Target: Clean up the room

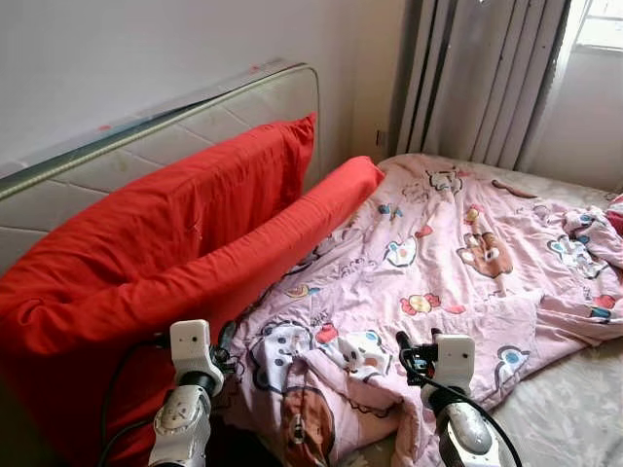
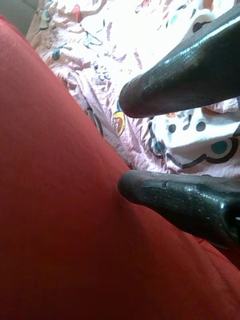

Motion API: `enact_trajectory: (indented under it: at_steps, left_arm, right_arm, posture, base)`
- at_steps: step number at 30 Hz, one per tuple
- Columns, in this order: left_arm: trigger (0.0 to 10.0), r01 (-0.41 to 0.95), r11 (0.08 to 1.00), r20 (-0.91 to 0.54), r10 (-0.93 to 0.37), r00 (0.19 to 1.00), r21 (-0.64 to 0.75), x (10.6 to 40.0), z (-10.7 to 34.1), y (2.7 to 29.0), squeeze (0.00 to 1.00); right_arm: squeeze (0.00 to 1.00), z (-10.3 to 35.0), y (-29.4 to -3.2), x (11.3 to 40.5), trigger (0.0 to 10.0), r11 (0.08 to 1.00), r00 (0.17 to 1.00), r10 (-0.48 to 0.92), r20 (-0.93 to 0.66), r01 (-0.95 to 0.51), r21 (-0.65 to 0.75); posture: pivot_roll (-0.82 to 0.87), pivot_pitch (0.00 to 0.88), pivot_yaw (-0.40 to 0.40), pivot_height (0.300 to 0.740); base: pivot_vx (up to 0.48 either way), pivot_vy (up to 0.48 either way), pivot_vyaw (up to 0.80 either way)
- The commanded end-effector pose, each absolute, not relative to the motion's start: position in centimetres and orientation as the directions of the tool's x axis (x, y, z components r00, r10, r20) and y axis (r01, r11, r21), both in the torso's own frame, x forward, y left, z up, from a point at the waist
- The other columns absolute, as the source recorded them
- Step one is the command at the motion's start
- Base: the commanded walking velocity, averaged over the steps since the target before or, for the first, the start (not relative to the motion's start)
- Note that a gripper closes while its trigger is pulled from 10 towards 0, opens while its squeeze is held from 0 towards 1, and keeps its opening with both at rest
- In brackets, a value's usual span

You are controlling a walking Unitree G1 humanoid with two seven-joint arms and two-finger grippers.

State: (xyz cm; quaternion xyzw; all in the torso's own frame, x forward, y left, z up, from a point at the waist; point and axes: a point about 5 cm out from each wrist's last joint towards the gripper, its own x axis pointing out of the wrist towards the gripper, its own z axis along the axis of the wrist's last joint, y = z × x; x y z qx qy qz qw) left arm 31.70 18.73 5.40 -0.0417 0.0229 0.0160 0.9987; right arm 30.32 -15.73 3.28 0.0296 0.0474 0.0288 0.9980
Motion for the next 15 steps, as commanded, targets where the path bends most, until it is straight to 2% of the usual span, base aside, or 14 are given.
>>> enact_trajectory:
  at_steps: [1,4,15]
  left_arm:
    - [10.0,-0.033,0.996,-0.059,0.028,0.998,-0.086,31.62,5.28,18.81,0.0]
    - [10.0,-0.031,0.996,-0.075,0.024,0.997,-0.085,31.39,4.92,18.84,0.0]
    - [10.0,-0.023,0.996,-0.103,0.014,0.995,-0.083,31.24,4.44,19.06,0.0]
  right_arm:
    - [0.0,3.14,-15.27,30.22,10.0,0.996,0.992,0.072,-0.105,-0.067,0.057]
    - [0.0,3.13,-15.13,30.17,10.0,0.996,0.992,0.075,-0.105,-0.069,0.058]
    - [0.0,2.99,-15.17,30.1,10.0,0.997,0.992,0.058,-0.112,-0.052,0.06]
  posture:
    - [-0.07,0.074,0.043,0.687]
    - [-0.07,0.078,0.043,0.672]
    - [-0.07,0.075,0.044,0.672]
  base:
    - [0.0,0.0,0.0]
    - [0.0,0.0,0.0]
    - [0.0,0.0,0.0]
